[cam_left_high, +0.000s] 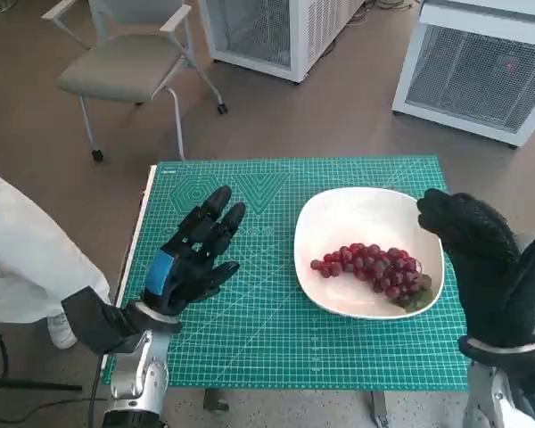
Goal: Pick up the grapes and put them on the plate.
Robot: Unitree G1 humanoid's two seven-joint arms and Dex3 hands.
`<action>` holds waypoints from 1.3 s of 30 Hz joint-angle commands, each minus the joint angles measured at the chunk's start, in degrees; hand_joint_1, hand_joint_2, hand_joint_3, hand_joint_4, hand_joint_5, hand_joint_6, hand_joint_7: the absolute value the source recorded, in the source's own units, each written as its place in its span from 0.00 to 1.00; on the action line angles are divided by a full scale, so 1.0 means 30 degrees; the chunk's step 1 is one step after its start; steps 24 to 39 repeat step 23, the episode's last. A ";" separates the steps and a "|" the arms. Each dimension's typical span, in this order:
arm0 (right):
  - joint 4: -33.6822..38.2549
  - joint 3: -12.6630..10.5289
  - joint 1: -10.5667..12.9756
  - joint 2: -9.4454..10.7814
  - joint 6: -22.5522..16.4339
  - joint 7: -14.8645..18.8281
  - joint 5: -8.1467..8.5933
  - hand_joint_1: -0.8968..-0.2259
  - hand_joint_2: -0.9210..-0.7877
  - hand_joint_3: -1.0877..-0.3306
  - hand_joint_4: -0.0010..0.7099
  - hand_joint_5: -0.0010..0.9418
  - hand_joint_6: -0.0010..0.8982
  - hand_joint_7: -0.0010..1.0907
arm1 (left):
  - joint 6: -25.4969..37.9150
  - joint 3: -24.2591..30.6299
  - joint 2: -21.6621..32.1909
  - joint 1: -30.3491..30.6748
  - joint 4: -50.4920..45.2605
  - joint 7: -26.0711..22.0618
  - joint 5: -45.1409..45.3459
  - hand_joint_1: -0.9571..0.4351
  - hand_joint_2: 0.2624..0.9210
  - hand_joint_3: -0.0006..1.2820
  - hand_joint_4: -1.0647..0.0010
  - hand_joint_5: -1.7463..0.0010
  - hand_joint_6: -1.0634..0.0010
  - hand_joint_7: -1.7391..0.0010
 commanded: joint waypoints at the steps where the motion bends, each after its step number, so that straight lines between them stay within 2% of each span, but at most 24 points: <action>1: 0.0066 0.0003 0.0193 -0.0195 0.0303 0.0122 0.0128 0.69 0.00 0.61 0.64 0.64 0.22 0.84 | 0.0167 -0.0092 0.0083 0.0293 -0.0393 0.0079 -0.0093 0.40 1.00 0.12 0.77 0.99 0.72 1.00; 39: 0.0098 -0.0011 0.0117 -0.0318 0.0326 0.0114 0.0050 0.69 0.00 0.61 0.64 0.65 0.22 0.84 | 0.0345 0.0045 0.0207 0.0110 -0.0560 0.0312 -0.0143 0.40 1.00 0.12 0.77 1.00 0.71 1.00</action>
